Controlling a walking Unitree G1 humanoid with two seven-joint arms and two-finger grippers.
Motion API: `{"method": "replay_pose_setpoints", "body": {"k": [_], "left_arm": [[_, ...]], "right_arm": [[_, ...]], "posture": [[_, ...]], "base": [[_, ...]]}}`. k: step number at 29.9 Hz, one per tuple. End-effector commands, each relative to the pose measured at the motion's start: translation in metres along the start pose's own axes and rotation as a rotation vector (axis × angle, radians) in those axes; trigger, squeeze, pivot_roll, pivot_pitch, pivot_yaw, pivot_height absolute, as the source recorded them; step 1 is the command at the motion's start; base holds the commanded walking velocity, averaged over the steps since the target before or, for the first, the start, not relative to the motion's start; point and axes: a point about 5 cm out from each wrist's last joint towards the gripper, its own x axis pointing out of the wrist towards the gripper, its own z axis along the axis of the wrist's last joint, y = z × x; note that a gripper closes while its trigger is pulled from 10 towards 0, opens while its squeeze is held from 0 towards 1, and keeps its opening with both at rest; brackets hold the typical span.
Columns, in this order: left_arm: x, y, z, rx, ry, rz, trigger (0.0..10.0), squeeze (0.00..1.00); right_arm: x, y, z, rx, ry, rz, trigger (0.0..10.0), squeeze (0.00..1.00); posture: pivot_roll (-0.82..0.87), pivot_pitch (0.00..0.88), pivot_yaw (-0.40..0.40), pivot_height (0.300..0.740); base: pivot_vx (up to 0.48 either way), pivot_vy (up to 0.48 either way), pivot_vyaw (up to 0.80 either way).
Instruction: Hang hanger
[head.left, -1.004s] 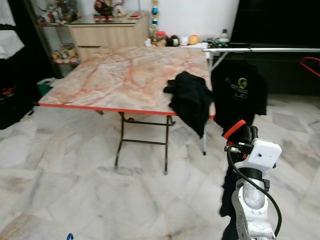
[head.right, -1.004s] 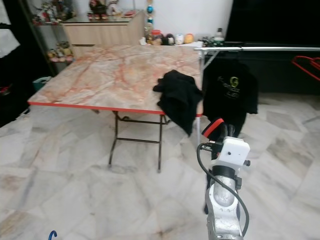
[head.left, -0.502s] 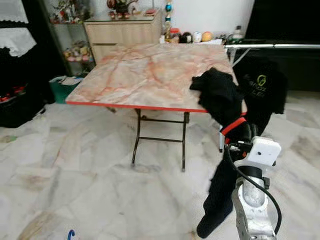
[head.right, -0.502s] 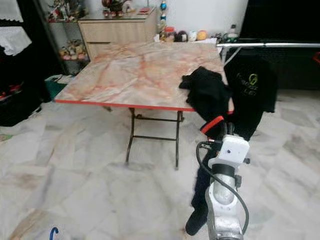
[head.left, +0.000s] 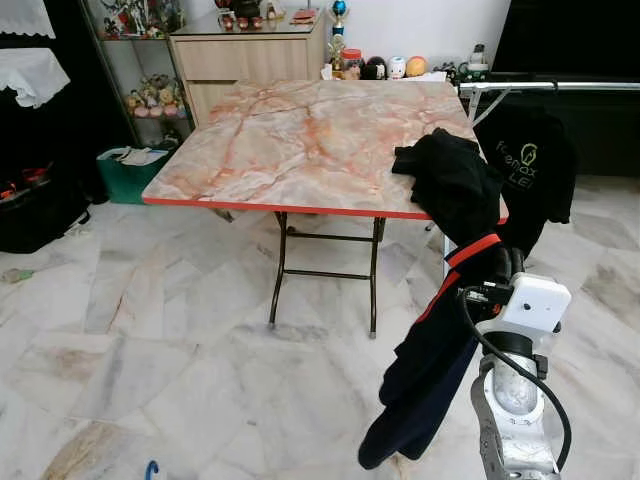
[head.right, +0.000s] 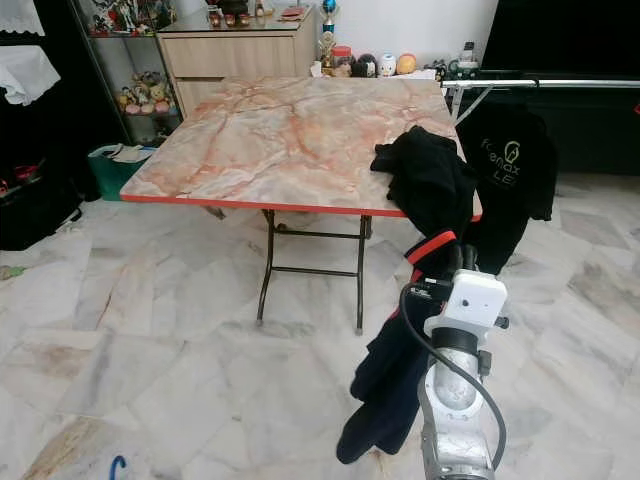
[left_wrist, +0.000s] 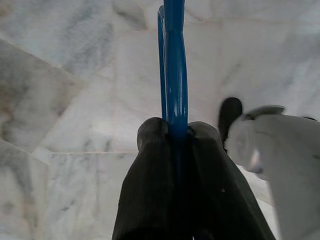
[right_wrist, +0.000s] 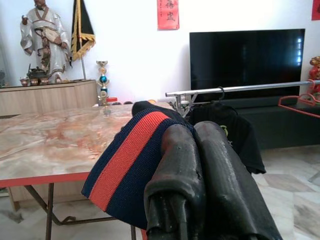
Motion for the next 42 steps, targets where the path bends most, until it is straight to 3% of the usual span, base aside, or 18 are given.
{"method": "replay_pose_setpoints", "body": {"k": [1,10,12,20,23,26,37,42], "left_arm": [[0.000,0.002,-0.002,0.009,0.017,0.017,10.0,0.00],[0.002,-0.010,0.002,0.005,0.015,-0.002,10.0,0.00],[0.001,-0.003,0.001,0.006,0.017,0.004,10.0,0.00],[0.000,-0.001,0.000,0.006,0.018,0.006,10.0,0.00],[0.000,0.006,-0.001,0.005,0.019,0.010,10.0,0.00],[-0.001,0.010,-0.001,0.003,0.019,0.012,10.0,0.00],[-0.002,0.019,0.000,-0.005,0.017,0.021,10.0,0.00],[-0.002,0.017,0.001,-0.006,0.016,0.019,10.0,0.00]], "right_arm": [[0.004,0.002,0.009,0.001,-0.045,0.008,10.0,0.00],[0.004,0.006,0.009,-0.008,-0.048,0.031,10.0,0.00],[0.004,0.007,0.009,-0.010,-0.050,0.037,10.0,0.00],[0.005,0.011,0.011,-0.018,-0.058,0.066,10.0,0.00],[0.005,0.019,0.012,-0.048,-0.077,0.136,10.0,0.00],[0.007,0.029,0.017,-0.021,-0.092,0.192,10.0,0.00],[0.042,0.069,0.063,0.005,-0.254,0.390,10.0,0.00],[0.059,0.072,0.080,0.003,-0.301,0.394,10.0,0.00]], "posture": [[0.01,0.054,0.079,0.740],[0.01,0.051,0.080,0.740],[0.01,0.047,0.083,0.740],[0.01,0.040,0.084,0.740],[0.00,0.038,0.085,0.740],[0.00,0.038,0.085,0.740],[0.00,0.049,0.089,0.740],[0.00,0.051,0.091,0.740]], "base": [[0.000,0.000,0.00],[0.178,0.000,0.00],[0.304,0.000,0.00],[0.301,0.000,0.00],[0.303,0.000,0.00],[0.300,0.000,0.00],[0.302,0.000,0.00],[0.299,0.000,0.00]]}}
